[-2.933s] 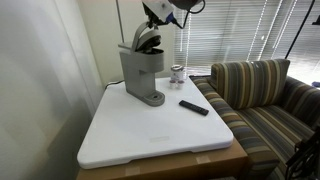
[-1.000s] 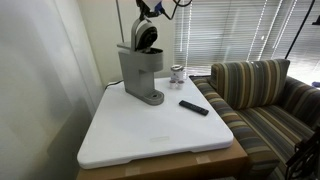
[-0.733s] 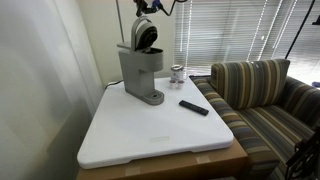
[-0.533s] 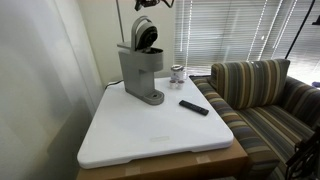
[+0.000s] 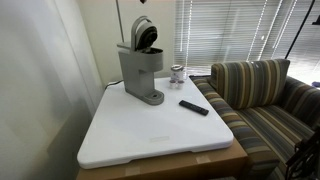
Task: Open the top part of the coffee maker
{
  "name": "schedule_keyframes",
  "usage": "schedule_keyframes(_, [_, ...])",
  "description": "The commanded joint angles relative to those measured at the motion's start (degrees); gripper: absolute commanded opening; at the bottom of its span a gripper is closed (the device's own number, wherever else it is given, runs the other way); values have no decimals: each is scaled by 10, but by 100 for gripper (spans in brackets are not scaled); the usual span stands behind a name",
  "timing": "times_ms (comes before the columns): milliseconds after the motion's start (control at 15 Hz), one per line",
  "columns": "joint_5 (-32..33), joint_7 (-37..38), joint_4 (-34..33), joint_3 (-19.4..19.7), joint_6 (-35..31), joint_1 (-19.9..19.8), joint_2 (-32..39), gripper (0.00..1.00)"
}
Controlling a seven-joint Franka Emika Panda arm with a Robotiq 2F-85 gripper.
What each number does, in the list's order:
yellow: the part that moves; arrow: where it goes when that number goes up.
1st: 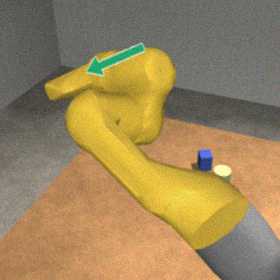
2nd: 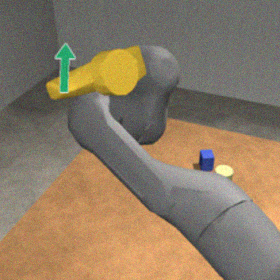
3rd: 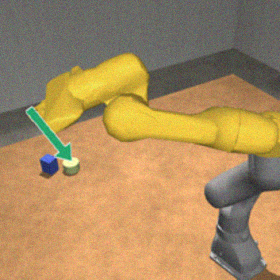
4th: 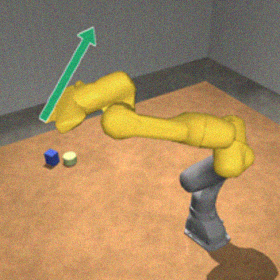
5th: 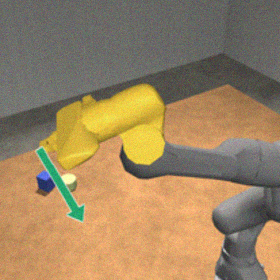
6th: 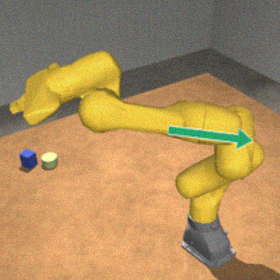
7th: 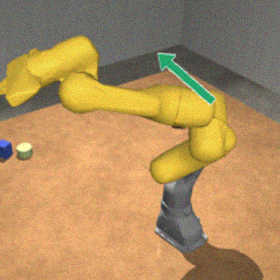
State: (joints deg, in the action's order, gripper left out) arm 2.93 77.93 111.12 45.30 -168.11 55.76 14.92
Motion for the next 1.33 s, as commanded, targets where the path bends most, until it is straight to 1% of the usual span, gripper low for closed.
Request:
schedule_keyframes(0, [46, -25, 81, 15, -10, 26, -79, 32])
schedule_keyframes(200, [88, -18, 111, 24, -23, 34, -106, 55])
schedule_keyframes(400, [128, -3, 127, 28, -26, 41, -124, 76])
schedule_keyframes(600, [170, 34, 134, 32, -29, 45, -133, 97])
schedule_keyframes(733, [199, 65, 137, 32, -33, 45, -138, 100])
schedule_keyframes(867, [216, 92, 138, 29, -40, 45, -140, 100])
schedule_keyframes(933, [213, 102, 143, 25, -47, 45, -143, 100])
schedule_keyframes(1000, [198, 83, 121, 23, -30, 40, -121, 100])
schedule_keyframes(1267, [199, 94, 125, 23, -34, 44, -124, 100])
